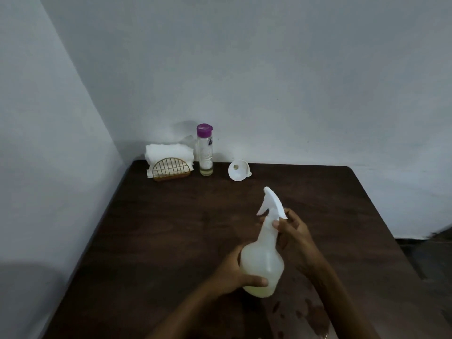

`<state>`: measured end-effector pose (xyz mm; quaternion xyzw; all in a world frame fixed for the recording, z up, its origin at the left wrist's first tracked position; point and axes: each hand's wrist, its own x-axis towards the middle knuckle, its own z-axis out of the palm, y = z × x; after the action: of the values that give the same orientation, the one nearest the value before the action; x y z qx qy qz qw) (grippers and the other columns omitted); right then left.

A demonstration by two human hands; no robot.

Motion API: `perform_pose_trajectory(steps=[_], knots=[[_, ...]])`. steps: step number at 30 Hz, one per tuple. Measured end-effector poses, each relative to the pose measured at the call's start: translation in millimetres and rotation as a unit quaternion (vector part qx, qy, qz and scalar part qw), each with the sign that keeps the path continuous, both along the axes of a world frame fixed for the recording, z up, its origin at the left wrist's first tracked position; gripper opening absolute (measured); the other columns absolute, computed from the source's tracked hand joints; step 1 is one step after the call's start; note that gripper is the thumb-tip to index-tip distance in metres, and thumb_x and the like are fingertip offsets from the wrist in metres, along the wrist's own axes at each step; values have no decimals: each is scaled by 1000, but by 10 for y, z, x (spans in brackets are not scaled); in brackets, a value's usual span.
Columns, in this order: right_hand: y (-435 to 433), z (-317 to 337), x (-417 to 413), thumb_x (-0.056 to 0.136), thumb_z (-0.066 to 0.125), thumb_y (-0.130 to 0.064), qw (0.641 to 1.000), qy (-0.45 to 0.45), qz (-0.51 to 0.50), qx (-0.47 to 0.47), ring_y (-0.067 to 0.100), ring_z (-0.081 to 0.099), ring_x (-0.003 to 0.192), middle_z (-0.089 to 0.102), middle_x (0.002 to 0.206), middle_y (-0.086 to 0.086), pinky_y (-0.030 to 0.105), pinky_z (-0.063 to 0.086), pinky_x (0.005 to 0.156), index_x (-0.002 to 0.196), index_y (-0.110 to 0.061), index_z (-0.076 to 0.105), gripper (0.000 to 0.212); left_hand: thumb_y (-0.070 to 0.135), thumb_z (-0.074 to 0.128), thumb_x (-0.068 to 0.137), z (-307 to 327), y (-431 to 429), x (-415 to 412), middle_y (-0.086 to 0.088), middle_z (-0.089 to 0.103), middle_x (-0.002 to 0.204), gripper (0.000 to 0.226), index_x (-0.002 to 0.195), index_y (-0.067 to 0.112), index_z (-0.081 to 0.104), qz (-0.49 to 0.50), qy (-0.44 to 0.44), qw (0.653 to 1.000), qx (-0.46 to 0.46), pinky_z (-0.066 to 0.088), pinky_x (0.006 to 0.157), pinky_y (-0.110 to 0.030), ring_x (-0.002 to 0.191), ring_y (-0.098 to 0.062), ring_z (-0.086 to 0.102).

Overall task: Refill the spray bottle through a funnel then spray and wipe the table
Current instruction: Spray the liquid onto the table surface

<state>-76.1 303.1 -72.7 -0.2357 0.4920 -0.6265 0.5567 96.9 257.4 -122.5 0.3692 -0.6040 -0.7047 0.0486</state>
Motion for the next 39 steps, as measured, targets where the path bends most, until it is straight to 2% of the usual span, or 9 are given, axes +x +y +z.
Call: perform_pose_trajectory(steps=[5,10,12,15,18,23,29,35,39], knots=[[77,-110,-38,63,74,-26,990,117,-70,22,13,61,108,65,117,-1,34,48,90,120,-16,58,60,42,86,53,26,280,-289,10,46,132,95,133,32,35,12,-83,990,-113,41,103,-36,119,-9,45],[105,-182,-165,73,70,-16,996,-39,-48,60,29,65,104,68,112,14,48,48,93,118,-4,59,48,57,79,56,49,473,-493,6,28,148,112,144,27,17,-25,-184,971,-148,26,113,-36,135,-14,29],[119,-228,-208,71,71,-18,997,-35,-50,57,34,63,104,63,116,20,50,49,92,116,1,59,50,59,79,53,54,520,-486,9,36,143,109,141,28,24,-20,-150,981,-126,31,110,-37,132,-13,35],[150,-199,-268,76,68,-21,991,-72,-5,116,28,64,86,66,99,17,36,57,67,106,0,62,37,64,77,51,-8,570,-378,7,52,132,97,133,29,40,-28,-15,999,7,44,102,-38,121,-11,51],[141,-241,-252,88,56,-11,976,45,20,210,20,62,81,64,88,10,38,54,77,85,-3,65,12,28,68,82,-27,619,-272,2,58,127,57,133,21,44,-57,5,992,116,50,92,-26,112,-5,57],[296,-321,-193,92,54,-21,969,91,7,231,23,64,66,65,78,14,34,55,61,103,1,61,25,19,57,89,-45,717,-285,12,58,118,47,134,23,42,-95,-3,983,155,49,71,-10,97,7,59],[389,-432,-236,84,63,-27,950,98,6,296,26,65,81,67,91,18,37,51,76,98,-10,62,22,23,55,91,-32,802,-294,19,56,112,45,134,23,41,-118,-16,981,153,47,65,-7,93,9,54],[488,-431,-232,88,59,-24,953,117,13,278,23,67,65,70,66,9,31,55,63,103,-11,64,21,28,55,91,-35,876,-321,1,47,139,51,139,20,37,-148,-19,982,117,45,76,-12,122,-11,47],[506,-391,-136,90,56,-20,943,109,16,315,20,50,49,54,58,10,28,42,47,113,13,50,41,34,54,91,-79,900,-330,2,45,141,50,138,23,38,-168,-28,979,109,44,84,-17,125,-14,45]])
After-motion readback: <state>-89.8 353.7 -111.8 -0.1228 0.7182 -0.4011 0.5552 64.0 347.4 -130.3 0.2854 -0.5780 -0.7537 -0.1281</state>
